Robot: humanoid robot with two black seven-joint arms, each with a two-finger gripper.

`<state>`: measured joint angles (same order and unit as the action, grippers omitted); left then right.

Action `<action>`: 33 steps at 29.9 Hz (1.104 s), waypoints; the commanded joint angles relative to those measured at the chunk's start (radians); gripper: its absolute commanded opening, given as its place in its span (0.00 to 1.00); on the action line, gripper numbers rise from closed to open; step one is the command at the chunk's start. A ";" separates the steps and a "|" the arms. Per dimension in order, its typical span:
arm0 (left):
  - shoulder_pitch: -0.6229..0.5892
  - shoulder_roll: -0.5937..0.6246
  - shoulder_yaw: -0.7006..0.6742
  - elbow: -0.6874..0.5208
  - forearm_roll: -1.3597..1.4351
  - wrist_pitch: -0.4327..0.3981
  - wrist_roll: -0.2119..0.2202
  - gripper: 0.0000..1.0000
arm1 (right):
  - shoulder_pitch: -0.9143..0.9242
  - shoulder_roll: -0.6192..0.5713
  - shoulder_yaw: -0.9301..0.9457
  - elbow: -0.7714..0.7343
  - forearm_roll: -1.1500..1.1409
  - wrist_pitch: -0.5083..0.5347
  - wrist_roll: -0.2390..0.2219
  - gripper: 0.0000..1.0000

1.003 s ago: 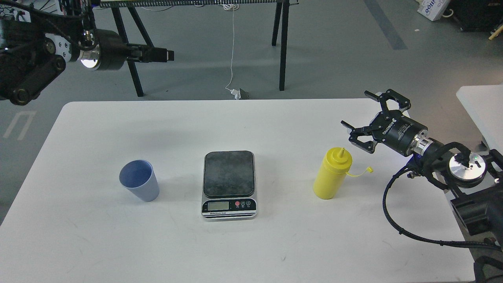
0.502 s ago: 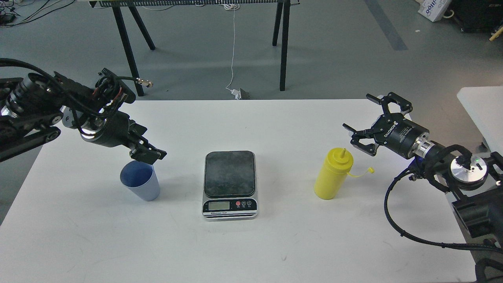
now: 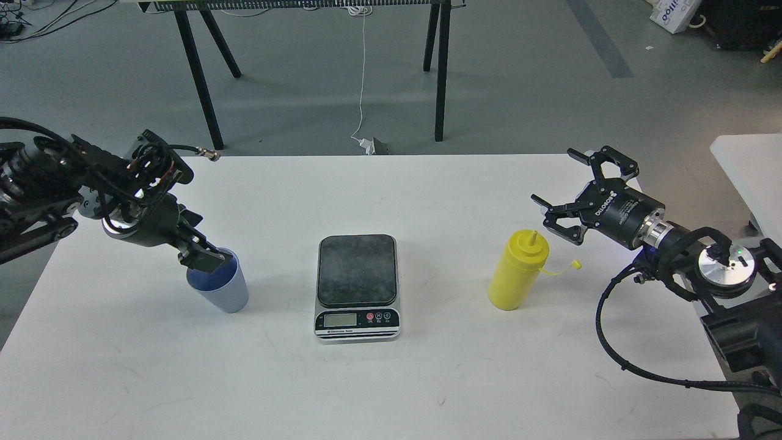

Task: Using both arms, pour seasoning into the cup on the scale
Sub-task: 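Lower the left gripper onto the blue cup and grasp its rim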

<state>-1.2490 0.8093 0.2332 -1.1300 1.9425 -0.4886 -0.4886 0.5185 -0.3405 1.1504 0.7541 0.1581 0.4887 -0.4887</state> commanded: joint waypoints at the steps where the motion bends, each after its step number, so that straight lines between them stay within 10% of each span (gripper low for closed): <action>1: 0.005 -0.005 0.001 0.027 0.004 0.000 0.000 0.99 | -0.006 0.000 0.000 0.011 0.000 0.000 0.000 0.96; 33: 0.108 -0.091 -0.002 0.154 -0.004 0.000 0.000 0.90 | -0.032 -0.009 0.002 0.014 0.000 0.000 0.000 0.96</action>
<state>-1.1474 0.7186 0.2316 -0.9763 1.9387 -0.4888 -0.4887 0.4930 -0.3496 1.1522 0.7672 0.1580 0.4887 -0.4887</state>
